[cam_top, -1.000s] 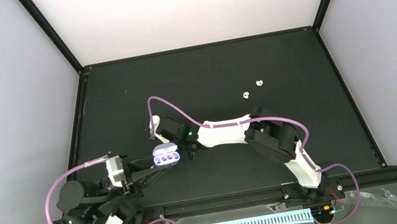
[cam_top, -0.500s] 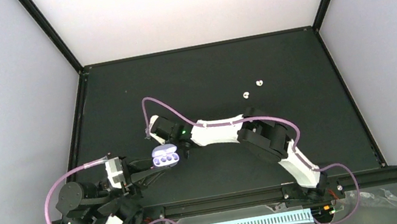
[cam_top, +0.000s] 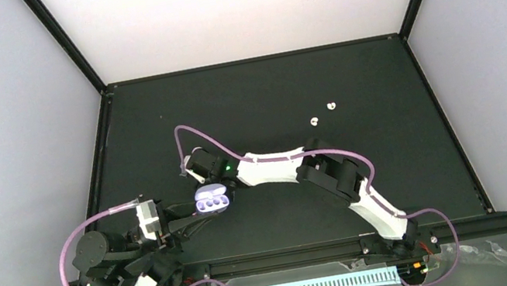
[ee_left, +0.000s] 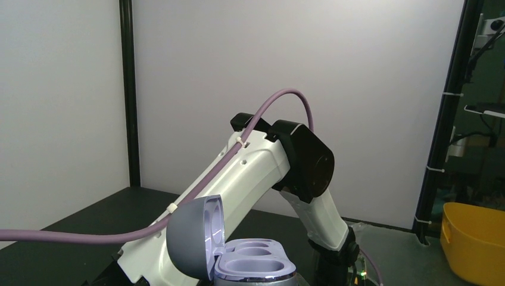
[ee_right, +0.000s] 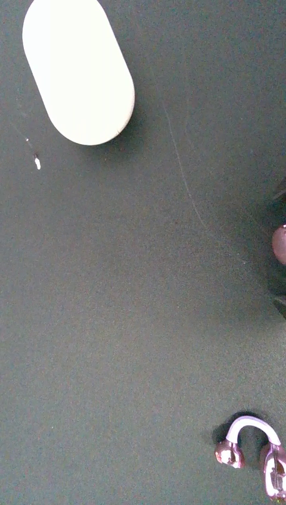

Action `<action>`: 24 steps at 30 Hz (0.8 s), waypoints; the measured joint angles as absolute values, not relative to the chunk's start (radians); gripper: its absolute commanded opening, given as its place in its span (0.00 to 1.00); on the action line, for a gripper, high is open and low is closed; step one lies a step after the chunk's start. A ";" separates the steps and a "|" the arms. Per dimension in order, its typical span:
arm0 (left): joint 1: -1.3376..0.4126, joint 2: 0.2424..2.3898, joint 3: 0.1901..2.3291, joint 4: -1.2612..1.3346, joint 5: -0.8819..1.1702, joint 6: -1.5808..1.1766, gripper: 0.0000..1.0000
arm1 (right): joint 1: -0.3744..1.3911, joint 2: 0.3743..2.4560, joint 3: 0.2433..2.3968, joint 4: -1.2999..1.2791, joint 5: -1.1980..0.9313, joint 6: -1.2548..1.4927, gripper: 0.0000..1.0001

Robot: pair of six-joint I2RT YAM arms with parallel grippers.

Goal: Insert the wireless bluetooth earbuds into the charging case
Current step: Move the earbud to the center of the board.

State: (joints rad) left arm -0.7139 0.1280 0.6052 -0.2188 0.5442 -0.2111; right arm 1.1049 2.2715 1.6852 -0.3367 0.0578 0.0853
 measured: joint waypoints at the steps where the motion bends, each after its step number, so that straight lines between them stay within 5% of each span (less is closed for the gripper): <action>1: -0.714 0.128 0.605 -0.220 0.543 -0.211 0.01 | 1.105 2.271 1.684 -0.336 0.062 0.085 0.36; 24: -0.714 0.134 0.605 -0.216 0.543 -0.210 0.02 | 1.109 2.086 1.353 -0.182 0.290 0.212 0.21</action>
State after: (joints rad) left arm -0.7139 0.1341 0.6052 -0.2161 0.5430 -0.2096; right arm 1.1091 2.0861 1.3525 -0.1822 0.2905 0.2123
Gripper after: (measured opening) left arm 0.231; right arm 0.216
